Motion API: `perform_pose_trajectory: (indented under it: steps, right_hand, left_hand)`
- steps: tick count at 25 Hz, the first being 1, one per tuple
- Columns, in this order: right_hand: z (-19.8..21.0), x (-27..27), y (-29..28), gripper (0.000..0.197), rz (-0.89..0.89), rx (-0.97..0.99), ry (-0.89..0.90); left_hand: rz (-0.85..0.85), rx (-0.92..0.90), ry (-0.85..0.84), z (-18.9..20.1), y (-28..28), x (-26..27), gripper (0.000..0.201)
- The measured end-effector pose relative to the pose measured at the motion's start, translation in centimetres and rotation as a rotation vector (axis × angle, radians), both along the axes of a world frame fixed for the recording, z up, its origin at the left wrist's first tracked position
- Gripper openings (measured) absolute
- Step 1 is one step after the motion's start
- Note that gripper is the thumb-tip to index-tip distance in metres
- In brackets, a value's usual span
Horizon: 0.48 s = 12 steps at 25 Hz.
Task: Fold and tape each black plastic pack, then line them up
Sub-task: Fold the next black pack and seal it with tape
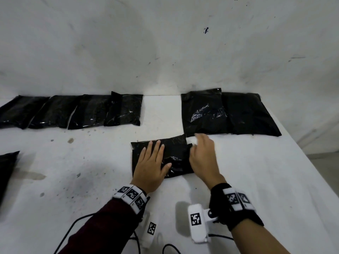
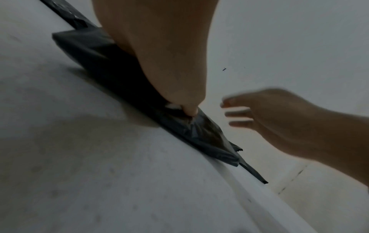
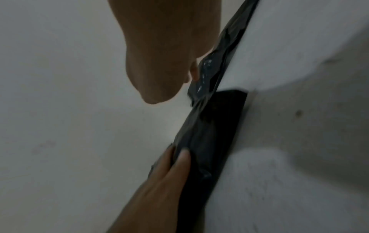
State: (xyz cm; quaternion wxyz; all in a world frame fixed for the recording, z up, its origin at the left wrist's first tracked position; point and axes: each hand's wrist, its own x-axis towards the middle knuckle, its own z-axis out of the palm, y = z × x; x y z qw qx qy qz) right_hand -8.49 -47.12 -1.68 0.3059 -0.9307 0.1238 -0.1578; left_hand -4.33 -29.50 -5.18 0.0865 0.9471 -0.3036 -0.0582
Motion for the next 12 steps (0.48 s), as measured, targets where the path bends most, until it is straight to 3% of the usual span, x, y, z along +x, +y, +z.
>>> perform_pose_trajectory:
  steps: [1, 4, 9, 12]
  right_hand:
    - [-0.1, 0.7, 1.5, 0.046, 0.123, -0.05, -0.018]
    - [-2.4, 2.1, 4.0, 0.074, 0.394, -0.221, 0.203]
    - [-4.2, 2.4, 2.9, 0.075, 0.391, -0.188, 0.223]
    - [-4.3, 2.5, 2.9, 0.08, 0.342, -0.18, 0.235]
  left_hand:
    - [0.003, 0.012, 0.002, 0.0, 0.0, 0.0, 0.072]
    - [-0.018, -0.059, -0.069, -0.3, 0.1, -0.1, 0.062]
    - [0.092, -0.344, 0.111, -0.5, 0.2, 0.7, 0.073]
    - [0.162, -0.275, 0.041, -1.0, 0.8, 0.8, 0.071]
